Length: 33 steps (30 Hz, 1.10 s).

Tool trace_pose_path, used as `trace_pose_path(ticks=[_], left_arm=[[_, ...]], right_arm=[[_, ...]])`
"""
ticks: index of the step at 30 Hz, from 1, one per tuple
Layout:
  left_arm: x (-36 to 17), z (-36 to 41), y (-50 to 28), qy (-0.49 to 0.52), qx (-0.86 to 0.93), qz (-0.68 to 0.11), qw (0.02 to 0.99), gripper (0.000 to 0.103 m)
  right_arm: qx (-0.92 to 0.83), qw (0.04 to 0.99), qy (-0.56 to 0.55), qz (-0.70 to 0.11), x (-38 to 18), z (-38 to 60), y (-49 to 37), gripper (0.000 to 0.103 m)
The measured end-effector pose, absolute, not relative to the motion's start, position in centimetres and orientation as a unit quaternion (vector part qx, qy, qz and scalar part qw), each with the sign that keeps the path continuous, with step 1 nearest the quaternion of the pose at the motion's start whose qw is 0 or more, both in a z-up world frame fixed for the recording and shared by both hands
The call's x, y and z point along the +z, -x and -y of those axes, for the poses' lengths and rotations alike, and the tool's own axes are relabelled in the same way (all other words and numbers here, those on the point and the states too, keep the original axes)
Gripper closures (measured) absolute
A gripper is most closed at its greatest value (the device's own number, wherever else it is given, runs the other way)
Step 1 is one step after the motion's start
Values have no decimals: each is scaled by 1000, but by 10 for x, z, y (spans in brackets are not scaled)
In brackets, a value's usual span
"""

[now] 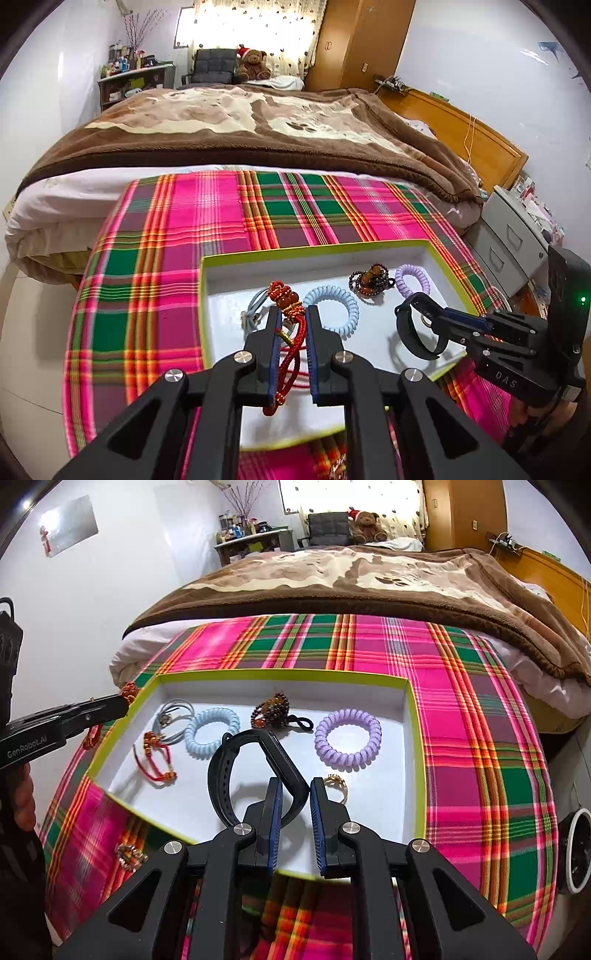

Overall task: Organize jewelry
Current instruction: 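Carry the watch strap and red beaded cord over the tray with both tools, then open both tools to release the strap and cord into the tray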

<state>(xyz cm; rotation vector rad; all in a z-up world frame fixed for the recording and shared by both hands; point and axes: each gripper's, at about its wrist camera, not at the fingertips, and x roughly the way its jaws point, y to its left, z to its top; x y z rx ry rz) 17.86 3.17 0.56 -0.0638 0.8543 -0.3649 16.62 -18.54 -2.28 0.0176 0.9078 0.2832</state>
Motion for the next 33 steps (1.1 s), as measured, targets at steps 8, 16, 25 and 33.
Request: trace_pose_path(ticks=[8,16,25,33], left_arm=[[-12,-20,-197,12,-166,-429,888,90],[-22,-21,-205,14,-162,-442,882,90],[-30,-16,-209,14,-166,-453,876,89],[-30,-16,-210,16,-165,-454,875,75]], right_arm=[[127,888,8,-442,-29,181,-175,87],[125,887,20,-445,-32,175,-179,87],[124,885,19,-449,-34,174,-182,87],[126,884,17,-450,-35,174,-183,87]])
